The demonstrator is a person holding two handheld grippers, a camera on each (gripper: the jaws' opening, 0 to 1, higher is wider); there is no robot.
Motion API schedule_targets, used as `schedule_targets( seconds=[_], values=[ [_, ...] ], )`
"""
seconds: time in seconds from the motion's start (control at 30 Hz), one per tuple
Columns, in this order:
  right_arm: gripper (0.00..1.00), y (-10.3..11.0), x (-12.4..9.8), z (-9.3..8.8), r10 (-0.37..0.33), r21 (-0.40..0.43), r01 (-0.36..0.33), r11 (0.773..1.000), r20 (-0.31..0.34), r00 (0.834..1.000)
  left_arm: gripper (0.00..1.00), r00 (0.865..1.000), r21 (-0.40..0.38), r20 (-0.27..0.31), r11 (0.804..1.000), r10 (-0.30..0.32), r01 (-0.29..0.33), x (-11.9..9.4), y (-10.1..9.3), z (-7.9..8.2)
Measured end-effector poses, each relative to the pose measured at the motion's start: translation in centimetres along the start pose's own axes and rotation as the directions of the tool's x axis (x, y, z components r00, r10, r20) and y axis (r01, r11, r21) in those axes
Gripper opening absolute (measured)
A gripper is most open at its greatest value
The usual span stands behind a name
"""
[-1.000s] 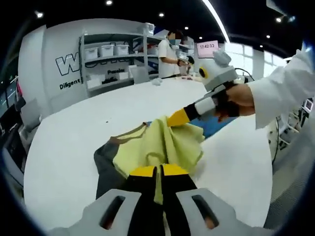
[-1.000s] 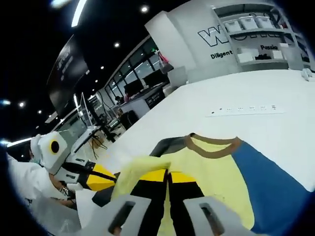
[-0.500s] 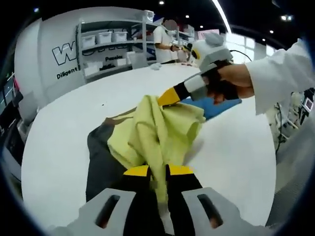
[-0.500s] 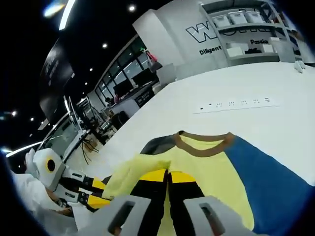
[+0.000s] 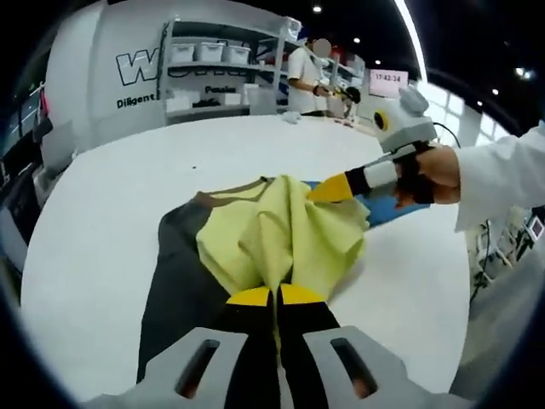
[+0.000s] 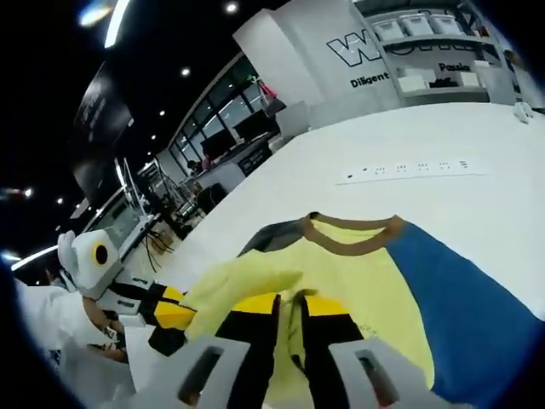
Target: Fold the garment on the visible template until the final outline fits inside the template.
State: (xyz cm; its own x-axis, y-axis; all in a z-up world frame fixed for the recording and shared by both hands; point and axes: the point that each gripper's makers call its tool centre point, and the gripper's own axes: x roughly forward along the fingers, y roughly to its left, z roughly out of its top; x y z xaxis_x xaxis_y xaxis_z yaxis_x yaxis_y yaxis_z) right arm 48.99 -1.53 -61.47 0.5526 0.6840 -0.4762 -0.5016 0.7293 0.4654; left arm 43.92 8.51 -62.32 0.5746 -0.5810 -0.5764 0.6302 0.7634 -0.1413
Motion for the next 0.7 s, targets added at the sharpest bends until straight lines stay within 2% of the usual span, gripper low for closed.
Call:
schedule_targets(
  seconds=[0.1,0.23,0.33,0.47,0.6,0.7],
  values=[
    [0.14,0.2,-0.7,-0.1,0.008,-0.004,-0.008,1.0,0.003,1.0,0.0,1.0,-0.016,-0.006,1.0,0.009,-0.009,0.1,0.2,-0.1],
    [0.17,0.4,-2.7,-0.2,0.024,0.007,-0.025,1.0,0.047,0.999,0.0,1.0,-0.023,-0.009,1.0,0.013,-0.013,0.1,0.1,-0.1],
    [0.18,0.2,-4.2,-1.7,0.018,0.006,-0.018,1.0,0.046,0.999,0.0,1.0,-0.022,-0.01,1.0,0.012,-0.012,0.0,0.0,-0.2],
    [0.23,0.2,-5.2,-4.0,0.022,-0.046,-0.022,0.999,0.0,1.0,0.0,1.0,-0.021,-0.009,1.0,0.011,-0.011,0.0,-0.1,-0.3],
    [0.34,0.6,-5.3,-4.9,0.033,-0.084,-0.034,0.996,-0.017,0.999,0.0,1.0,-0.02,-0.01,1.0,0.011,-0.011,-0.1,-0.1,-0.3],
    [0.37,1.1,-5.2,-6.0,0.039,-0.139,-0.046,0.989,-0.051,0.998,0.0,1.0,-0.022,-0.011,1.0,0.013,-0.013,-0.1,-0.1,-0.3]
  ],
)
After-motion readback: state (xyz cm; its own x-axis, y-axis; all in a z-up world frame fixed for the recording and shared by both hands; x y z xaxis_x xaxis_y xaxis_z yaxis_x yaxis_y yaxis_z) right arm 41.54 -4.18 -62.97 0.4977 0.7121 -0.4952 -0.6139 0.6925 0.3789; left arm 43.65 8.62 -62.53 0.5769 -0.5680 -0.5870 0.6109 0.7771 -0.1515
